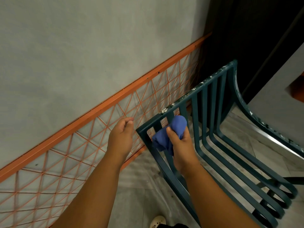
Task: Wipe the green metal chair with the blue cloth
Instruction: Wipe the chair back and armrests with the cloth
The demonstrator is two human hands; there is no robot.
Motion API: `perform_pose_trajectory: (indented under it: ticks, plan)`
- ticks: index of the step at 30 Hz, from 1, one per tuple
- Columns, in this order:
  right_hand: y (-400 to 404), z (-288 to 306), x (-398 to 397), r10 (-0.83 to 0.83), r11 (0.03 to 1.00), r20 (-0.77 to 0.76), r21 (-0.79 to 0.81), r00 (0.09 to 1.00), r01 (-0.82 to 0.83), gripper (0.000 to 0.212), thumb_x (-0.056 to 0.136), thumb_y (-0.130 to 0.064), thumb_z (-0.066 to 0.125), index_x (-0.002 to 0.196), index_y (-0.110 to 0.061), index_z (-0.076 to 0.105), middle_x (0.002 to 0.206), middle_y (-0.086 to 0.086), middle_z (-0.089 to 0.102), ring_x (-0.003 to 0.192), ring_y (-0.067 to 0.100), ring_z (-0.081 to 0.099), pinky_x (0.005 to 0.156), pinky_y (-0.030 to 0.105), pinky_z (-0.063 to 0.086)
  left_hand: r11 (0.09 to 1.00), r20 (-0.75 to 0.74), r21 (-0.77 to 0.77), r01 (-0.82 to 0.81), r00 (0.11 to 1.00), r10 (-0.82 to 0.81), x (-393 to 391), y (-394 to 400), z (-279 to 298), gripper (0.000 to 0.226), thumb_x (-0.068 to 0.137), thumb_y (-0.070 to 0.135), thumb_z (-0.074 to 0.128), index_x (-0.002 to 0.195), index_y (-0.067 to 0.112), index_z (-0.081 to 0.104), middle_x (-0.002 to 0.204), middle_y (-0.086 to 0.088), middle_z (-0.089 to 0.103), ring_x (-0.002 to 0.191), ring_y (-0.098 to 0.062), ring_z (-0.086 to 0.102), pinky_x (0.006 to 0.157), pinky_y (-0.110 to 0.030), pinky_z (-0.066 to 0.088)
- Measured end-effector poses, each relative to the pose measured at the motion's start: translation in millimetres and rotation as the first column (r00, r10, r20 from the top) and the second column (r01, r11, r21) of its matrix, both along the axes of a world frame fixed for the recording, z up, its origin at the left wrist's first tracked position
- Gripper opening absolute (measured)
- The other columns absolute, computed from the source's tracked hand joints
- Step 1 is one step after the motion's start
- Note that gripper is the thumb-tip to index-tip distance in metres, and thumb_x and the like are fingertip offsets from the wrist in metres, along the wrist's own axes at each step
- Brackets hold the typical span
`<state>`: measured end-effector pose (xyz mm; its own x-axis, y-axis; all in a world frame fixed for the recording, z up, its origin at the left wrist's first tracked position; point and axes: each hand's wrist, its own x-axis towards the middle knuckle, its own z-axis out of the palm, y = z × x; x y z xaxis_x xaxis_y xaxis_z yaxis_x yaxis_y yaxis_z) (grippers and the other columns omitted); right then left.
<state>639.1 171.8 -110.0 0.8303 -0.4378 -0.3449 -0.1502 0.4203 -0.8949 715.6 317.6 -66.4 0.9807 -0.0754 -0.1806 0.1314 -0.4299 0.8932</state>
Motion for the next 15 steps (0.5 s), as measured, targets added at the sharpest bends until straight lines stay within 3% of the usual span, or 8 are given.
perform_pose_trajectory:
  ticks: [2, 5, 7, 10, 13, 15]
  plan:
    - [0.2, 9.1, 8.3, -0.003, 0.99, -0.061, -0.138, 0.998, -0.005, 0.038, 0.095, -0.031, 0.052, 0.131, -0.027, 0.042, 0.12, 0.004, 0.058, 0.111, 0.021, 0.057, 0.094, 0.045, 0.049, 0.999, 0.032, 0.032, 0.022, 0.999, -0.023, 0.3, -6.5, 2.3, 0.024, 0.1, 0.027, 0.042, 0.115, 0.026, 0.061, 0.11, 0.016, 0.055, 0.106, -0.004, 0.049, 0.09, -0.025, 0.037]
    - [3.9, 20.1, 21.7, -0.085, 0.968, -0.143, -0.246, 0.986, 0.047, 0.039, 0.098, -0.029, 0.039, 0.136, -0.022, 0.038, 0.122, 0.007, 0.057, 0.109, 0.023, 0.056, 0.094, 0.045, 0.048, 0.998, 0.065, 0.045, 0.045, 0.997, -0.047, 2.2, -13.6, 4.5, 0.024, 0.1, 0.025, 0.042, 0.114, 0.025, 0.062, 0.108, 0.016, 0.055, 0.103, -0.003, 0.049, 0.088, -0.023, 0.036]
    - [5.3, 26.1, 27.8, -0.124, 0.936, -0.131, -0.345, 0.984, 0.072, 0.036, 0.099, -0.034, 0.039, 0.129, -0.015, 0.045, 0.117, 0.008, 0.059, 0.102, 0.021, 0.058, 0.085, 0.037, 0.05, 0.997, 0.067, 0.048, 0.053, 0.996, -0.056, 3.7, -14.7, 5.7, 0.026, 0.1, 0.026, 0.042, 0.117, 0.025, 0.062, 0.11, 0.015, 0.054, 0.102, -0.001, 0.049, 0.087, -0.022, 0.036]
    - [7.0, 36.6, 32.4, -0.083, 0.884, -0.047, -0.465, 0.995, 0.052, 0.033, 0.096, -0.045, 0.046, 0.111, -0.017, 0.052, 0.097, -0.003, 0.059, 0.085, 0.009, 0.056, 0.065, 0.013, 0.041, 0.998, 0.062, 0.039, 0.053, 0.997, -0.055, 6.2, -12.1, 5.4, 0.026, 0.1, 0.027, 0.042, 0.118, 0.026, 0.061, 0.111, 0.017, 0.054, 0.099, 0.003, 0.048, 0.087, -0.021, 0.037]
    - [5.9, 40.3, 34.0, -0.002, 0.822, 0.028, -0.569, 1.0, 0.018, 0.038, 0.089, -0.041, 0.06, 0.12, -0.019, 0.053, 0.098, -0.008, 0.06, 0.085, -0.001, 0.057, 0.065, 0.003, 0.042, 0.998, 0.08, 0.05, 0.027, 0.996, -0.031, 8.1, -7.2, 2.9, 0.027, 0.099, 0.027, 0.044, 0.12, 0.024, 0.061, 0.113, 0.013, 0.058, 0.1, 0.0, 0.051, 0.088, -0.024, 0.04]
    - [5.9, 36.9, 37.1, 0.1, 0.695, 0.012, -0.717, 0.995, -0.061, 0.041, 0.087, -0.039, 0.064, 0.121, -0.018, 0.056, 0.103, -0.007, 0.061, 0.088, -0.002, 0.055, 0.074, 0.005, 0.043, 0.999, 0.07, 0.044, 0.026, 0.997, -0.029, 7.7, -5.0, 0.8, 0.027, 0.099, 0.027, 0.044, 0.12, 0.024, 0.061, 0.113, 0.013, 0.058, 0.102, -0.001, 0.052, 0.087, -0.024, 0.04]
